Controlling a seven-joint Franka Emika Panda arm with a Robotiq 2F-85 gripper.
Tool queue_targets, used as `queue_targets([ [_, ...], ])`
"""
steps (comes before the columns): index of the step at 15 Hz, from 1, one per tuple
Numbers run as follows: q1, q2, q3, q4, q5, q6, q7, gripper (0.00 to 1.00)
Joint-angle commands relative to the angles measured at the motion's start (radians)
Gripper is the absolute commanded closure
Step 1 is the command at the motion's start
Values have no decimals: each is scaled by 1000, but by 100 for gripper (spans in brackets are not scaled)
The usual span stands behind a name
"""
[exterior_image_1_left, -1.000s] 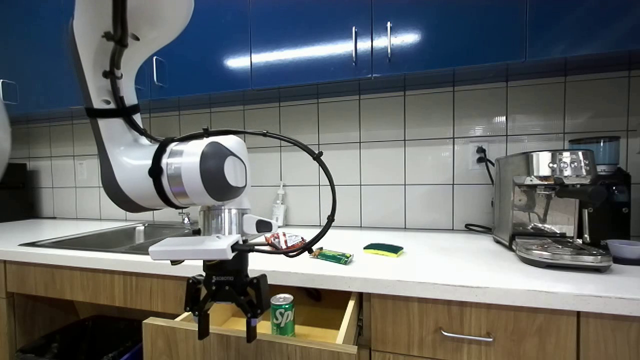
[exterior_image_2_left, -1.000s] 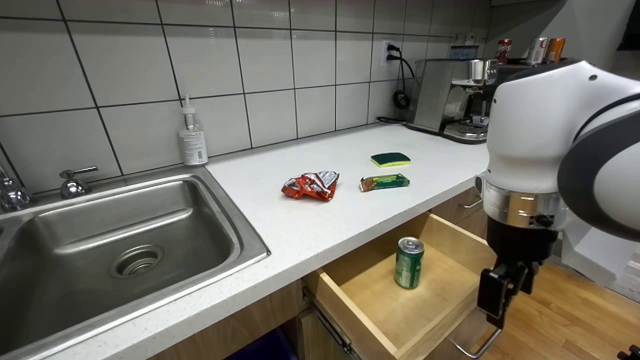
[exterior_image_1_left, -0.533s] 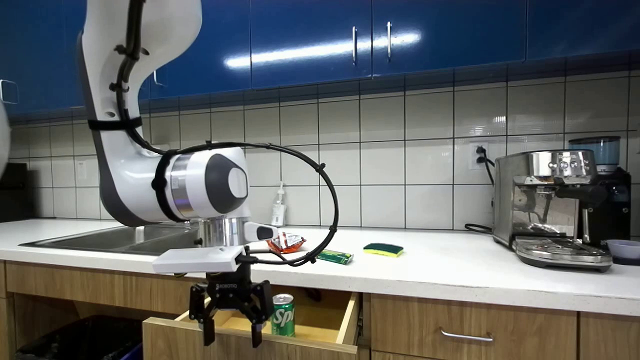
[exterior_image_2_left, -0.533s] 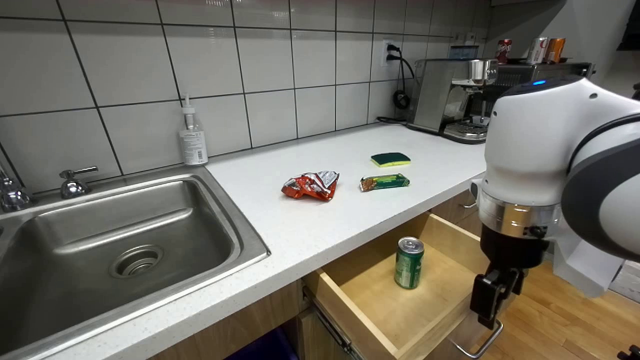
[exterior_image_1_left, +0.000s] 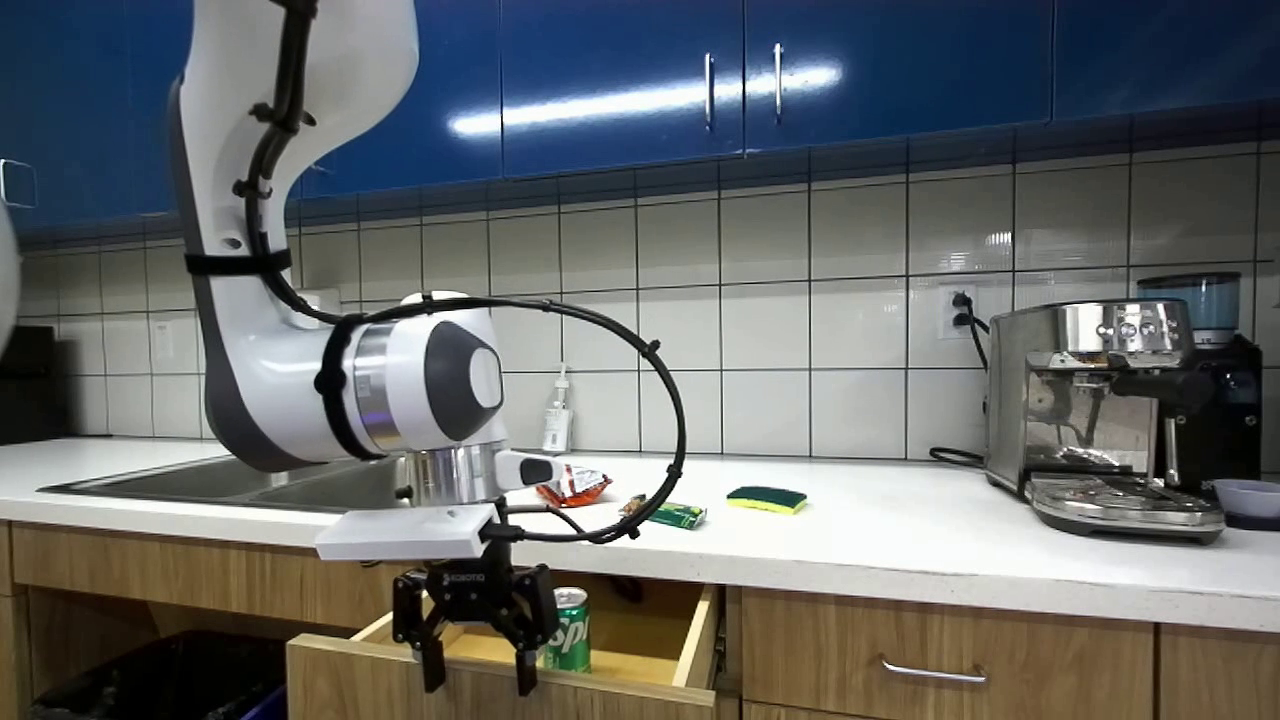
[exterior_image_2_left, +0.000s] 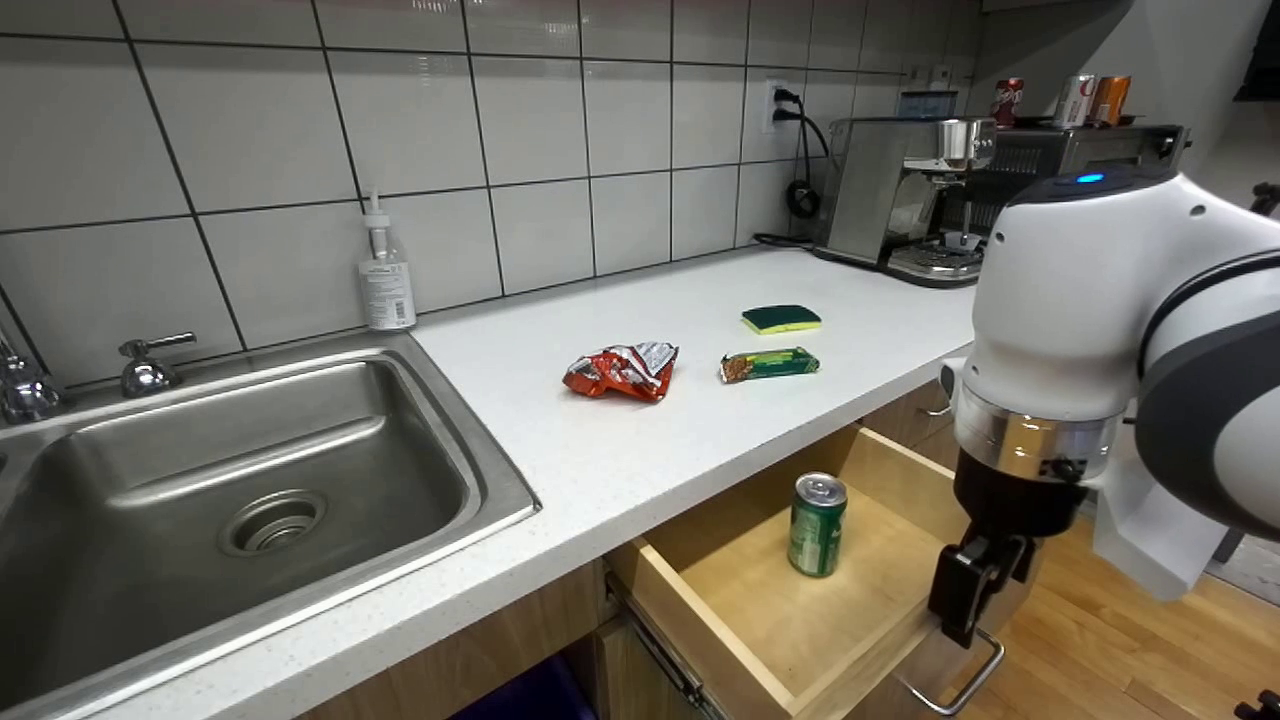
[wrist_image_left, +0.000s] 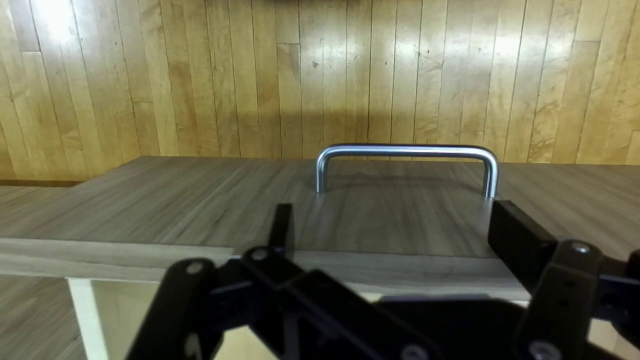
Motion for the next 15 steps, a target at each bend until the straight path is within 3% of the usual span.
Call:
queue_targets([
  [1, 5, 12, -20, 17, -57, 29, 56, 0],
  [15, 18, 22, -42, 47, -73, 64, 70, 0],
])
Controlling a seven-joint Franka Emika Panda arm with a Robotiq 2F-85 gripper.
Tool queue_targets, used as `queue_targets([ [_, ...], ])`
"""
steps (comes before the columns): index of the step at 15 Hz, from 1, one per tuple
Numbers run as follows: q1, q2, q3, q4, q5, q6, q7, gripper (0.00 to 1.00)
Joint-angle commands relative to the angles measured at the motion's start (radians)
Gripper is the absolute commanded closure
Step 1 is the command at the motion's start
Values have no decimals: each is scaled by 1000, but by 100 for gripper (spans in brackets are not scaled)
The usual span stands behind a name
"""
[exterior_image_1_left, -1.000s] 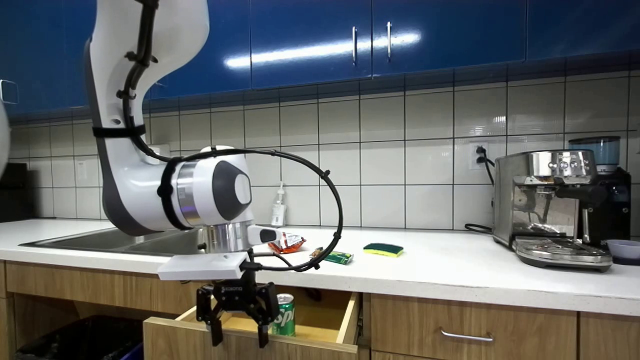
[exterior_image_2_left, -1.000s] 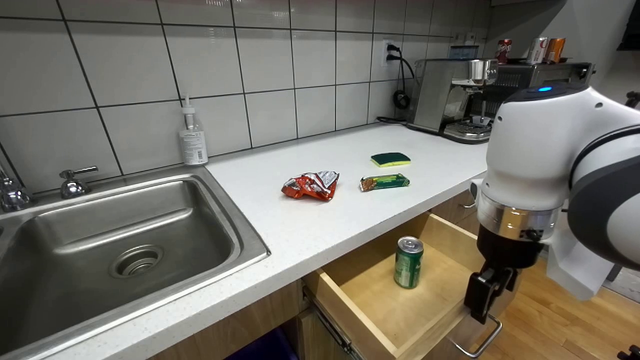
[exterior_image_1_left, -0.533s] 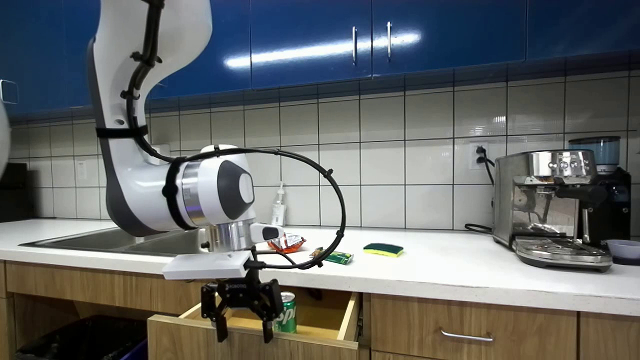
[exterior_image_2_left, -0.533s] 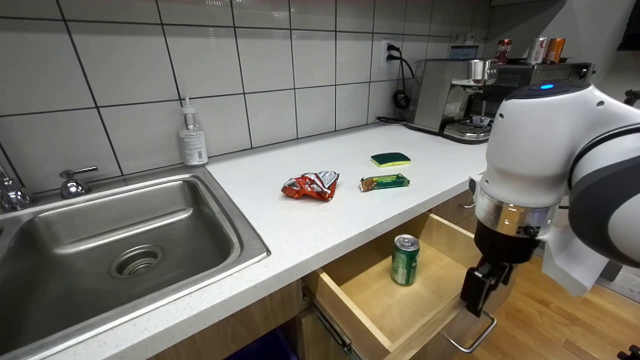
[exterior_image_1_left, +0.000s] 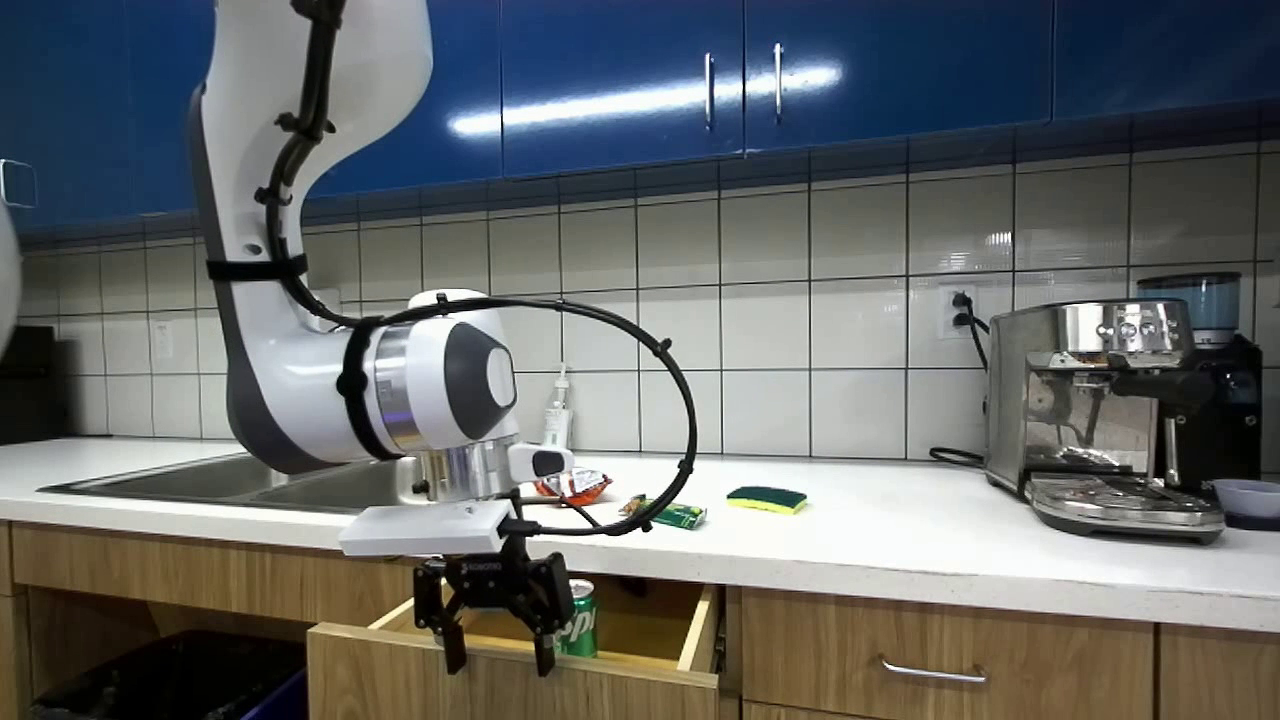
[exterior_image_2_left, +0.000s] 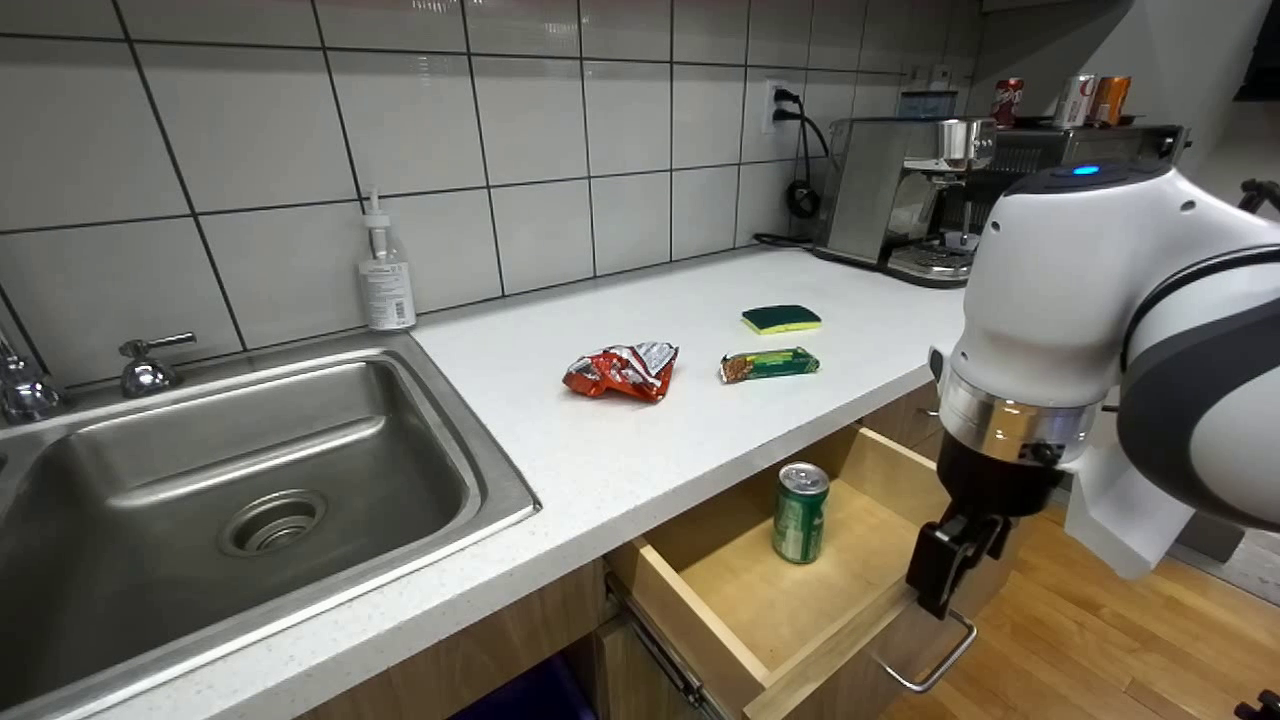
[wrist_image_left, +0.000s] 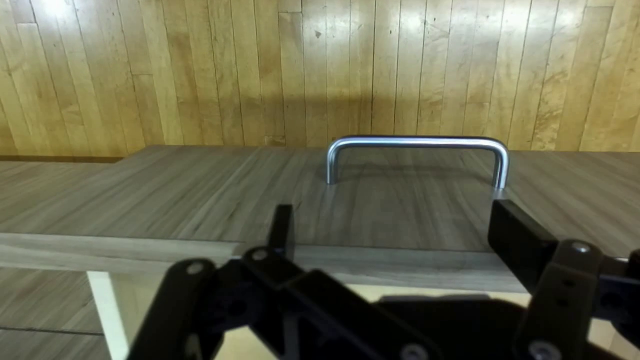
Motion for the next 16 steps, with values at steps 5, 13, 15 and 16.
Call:
queue_targets([
  [5, 32, -21, -27, 1, -48, 17, 88, 0],
  [13, 19, 19, -13, 9, 5, 38, 64, 0],
  [15, 21, 24, -13, 8, 10, 42, 63, 0],
  [16, 23, 27, -14, 8, 11, 45, 62, 0],
])
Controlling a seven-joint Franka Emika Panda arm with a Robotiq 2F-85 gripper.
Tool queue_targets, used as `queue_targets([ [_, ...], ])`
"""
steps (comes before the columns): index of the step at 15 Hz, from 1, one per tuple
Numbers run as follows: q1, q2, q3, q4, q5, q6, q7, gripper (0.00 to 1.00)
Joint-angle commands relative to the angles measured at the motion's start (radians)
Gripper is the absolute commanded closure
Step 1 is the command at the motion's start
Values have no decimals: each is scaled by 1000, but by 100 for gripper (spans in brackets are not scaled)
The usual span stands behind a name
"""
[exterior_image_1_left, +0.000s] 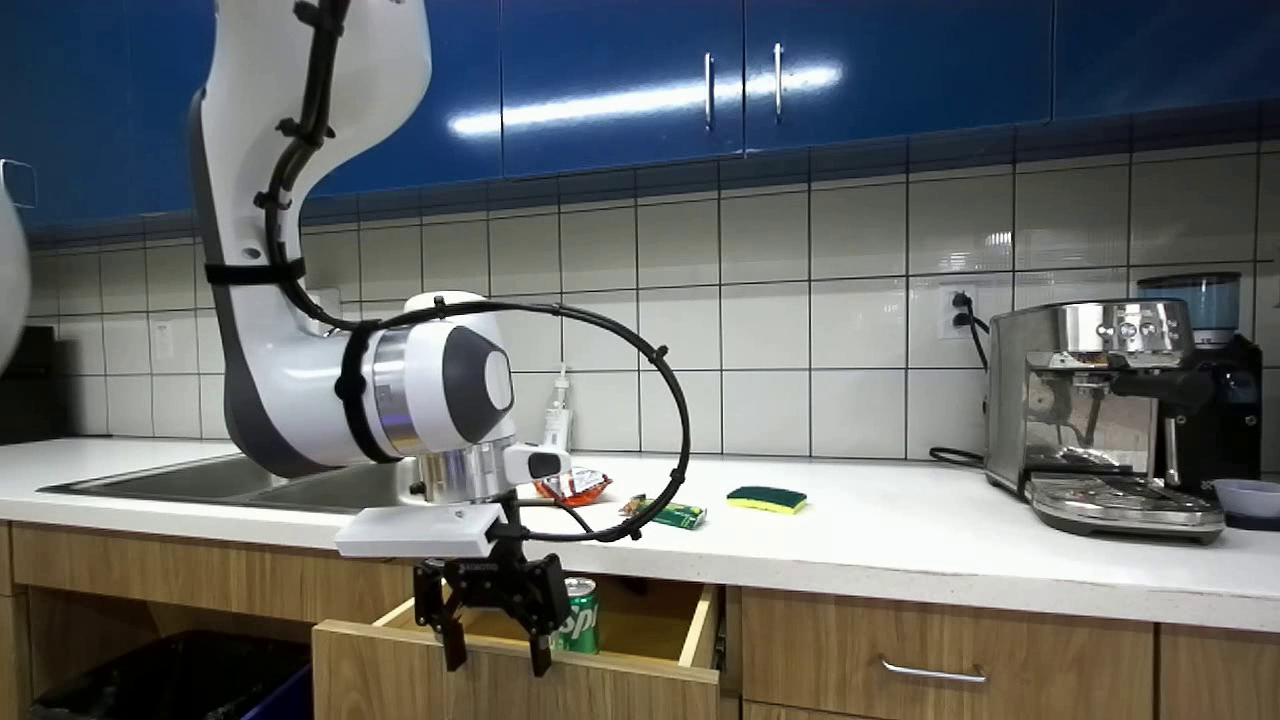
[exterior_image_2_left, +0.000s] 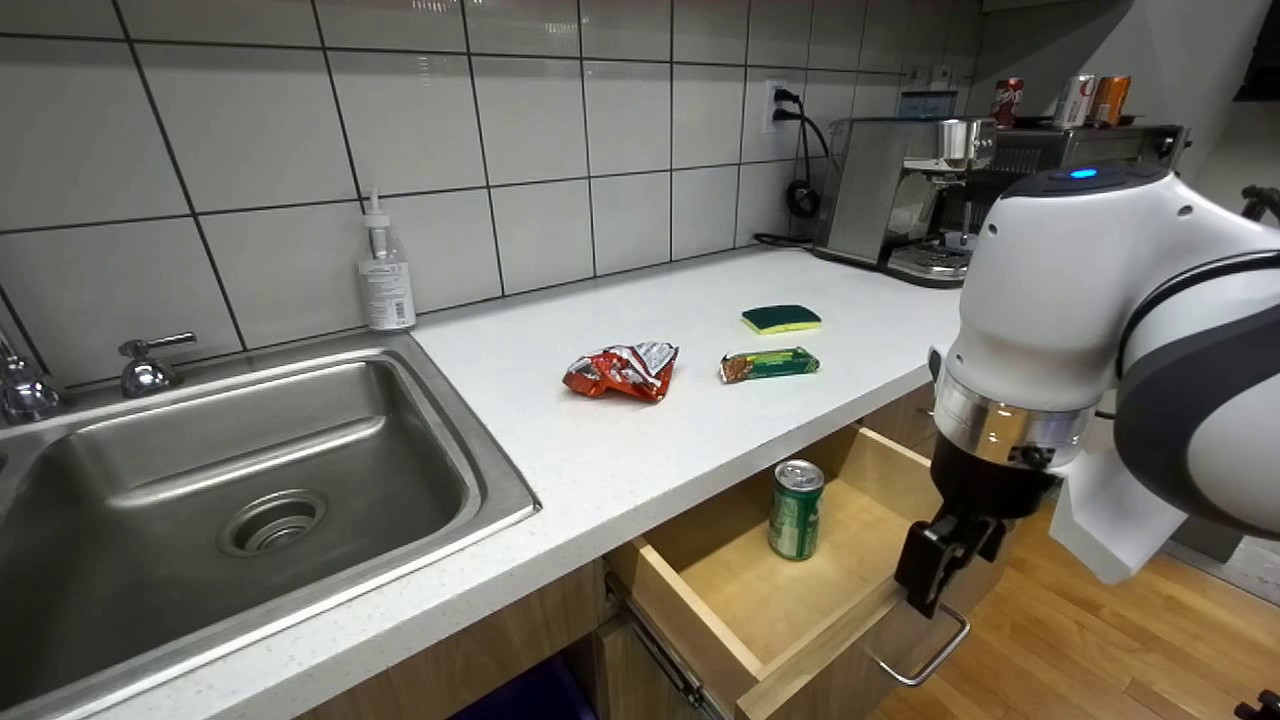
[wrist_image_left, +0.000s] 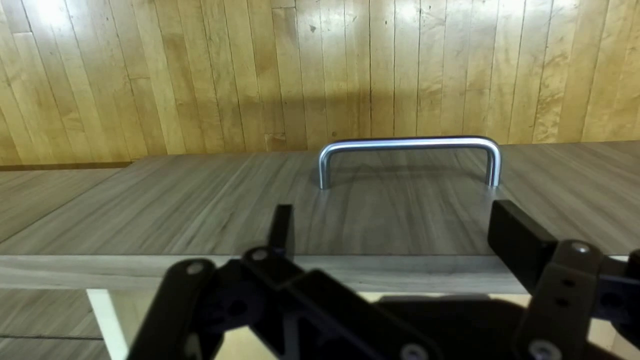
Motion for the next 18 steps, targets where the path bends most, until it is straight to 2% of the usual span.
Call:
queue_targets([
  [1, 4, 23, -5, 7, 16, 28, 1, 0],
  [18, 4, 85, -19, 69, 110, 41, -32, 0],
])
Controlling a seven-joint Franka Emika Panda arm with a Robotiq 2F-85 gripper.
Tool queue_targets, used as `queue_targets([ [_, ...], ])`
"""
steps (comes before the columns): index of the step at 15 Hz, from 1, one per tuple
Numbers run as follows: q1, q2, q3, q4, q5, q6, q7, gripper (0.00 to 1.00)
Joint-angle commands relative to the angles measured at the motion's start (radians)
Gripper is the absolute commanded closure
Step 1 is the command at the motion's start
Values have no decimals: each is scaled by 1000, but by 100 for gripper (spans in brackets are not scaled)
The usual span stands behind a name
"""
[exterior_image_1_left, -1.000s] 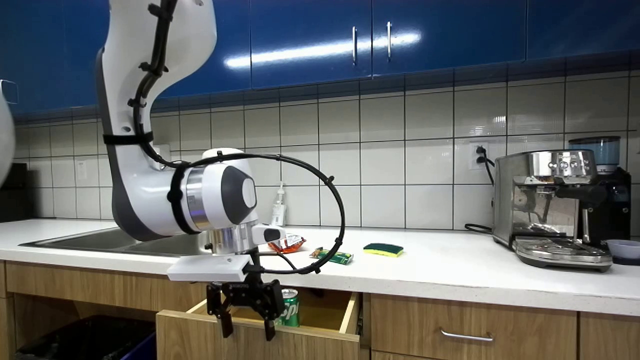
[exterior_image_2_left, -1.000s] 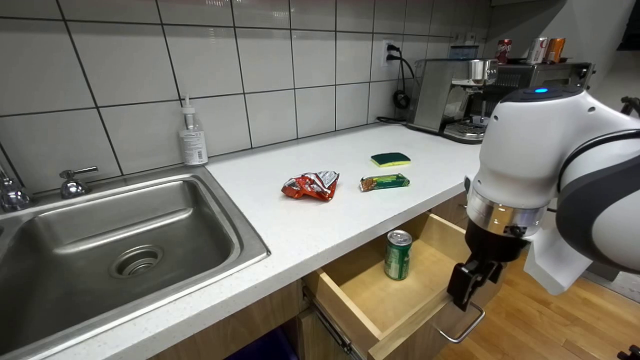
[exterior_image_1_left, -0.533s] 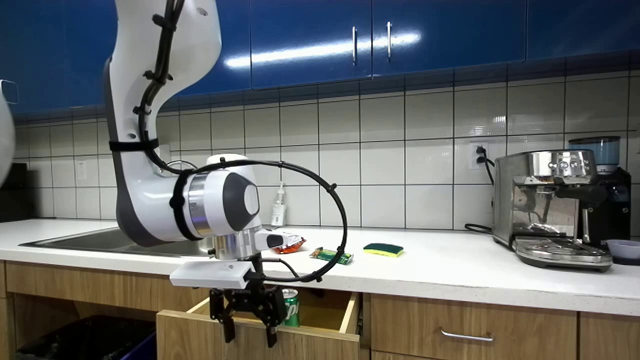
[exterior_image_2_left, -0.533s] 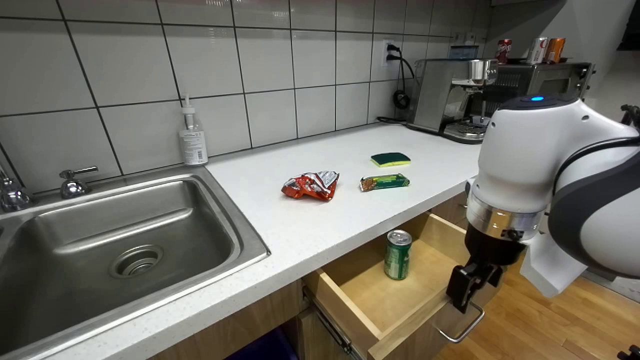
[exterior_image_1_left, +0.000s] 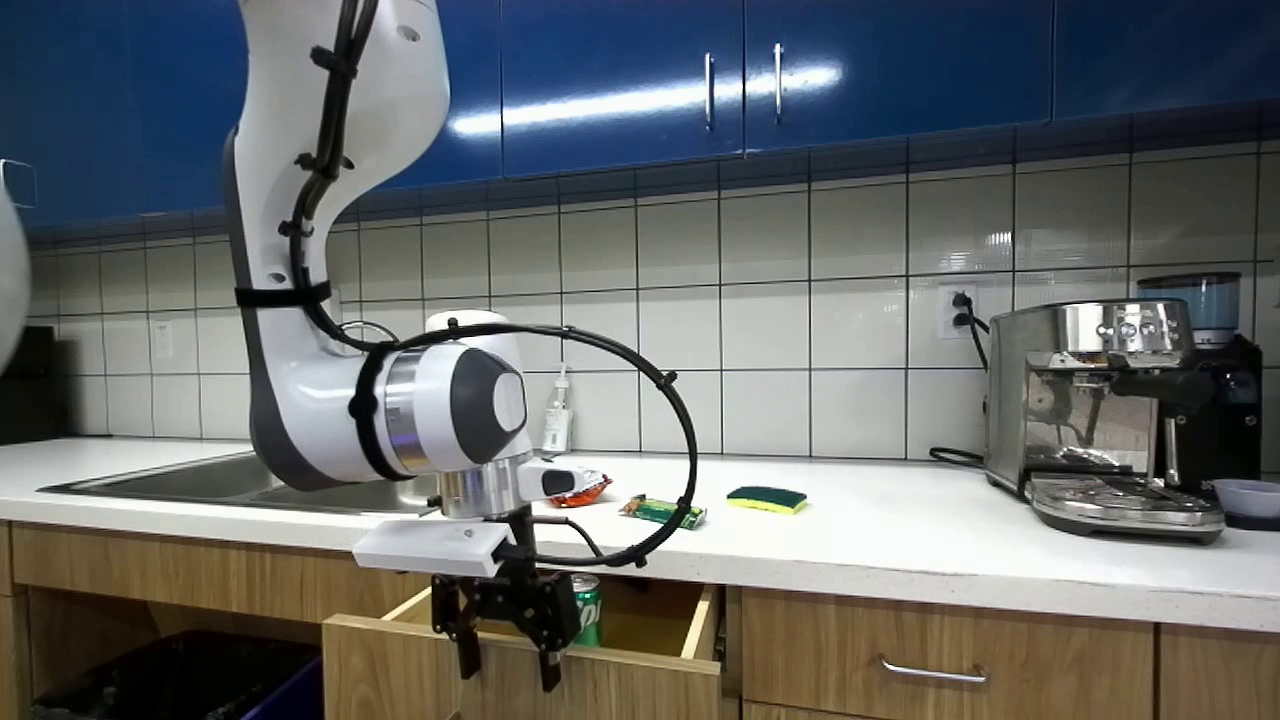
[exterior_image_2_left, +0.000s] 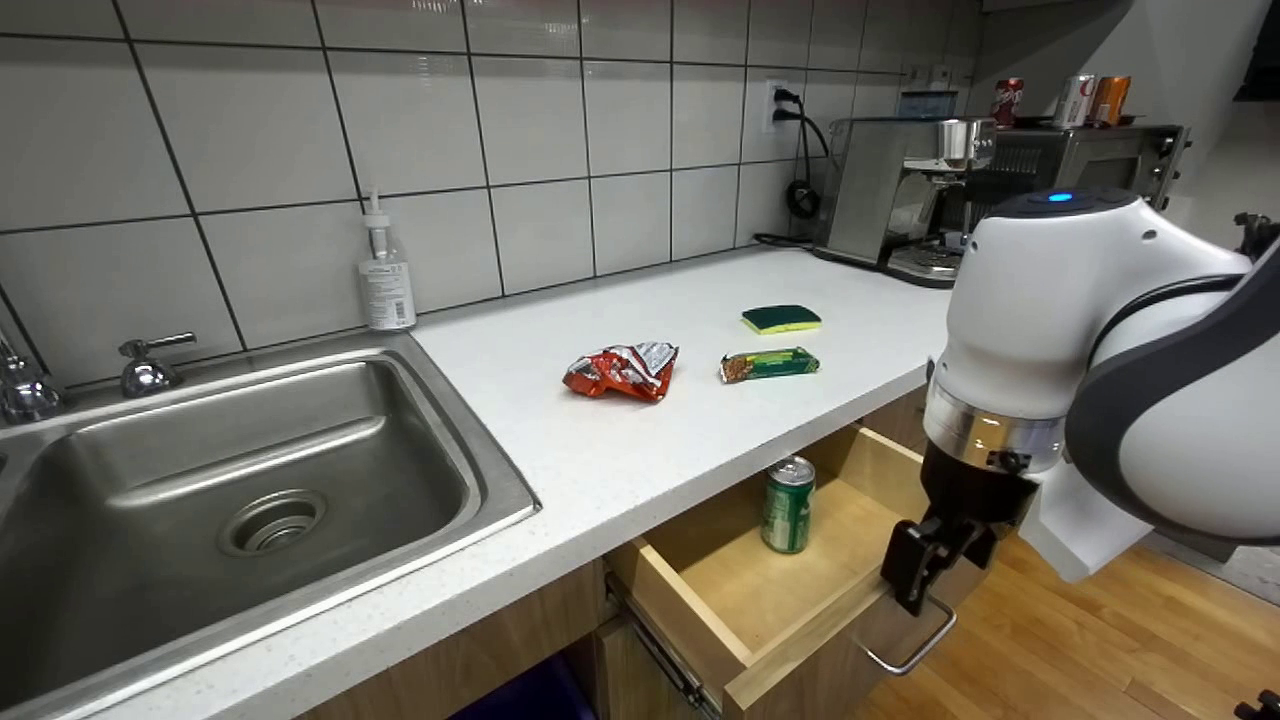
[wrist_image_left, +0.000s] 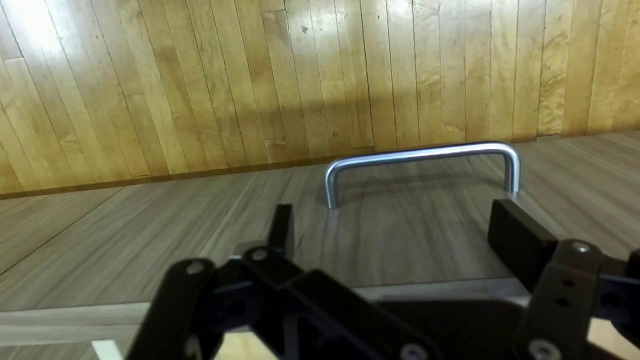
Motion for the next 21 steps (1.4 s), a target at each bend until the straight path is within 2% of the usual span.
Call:
queue_targets([
  [1, 2, 16, -7, 36, 35, 8, -30, 0],
  [9, -3, 31, -8, 79, 54, -6, -58, 0],
  [21, -35, 77, 12, 159, 109, -22, -183, 0],
])
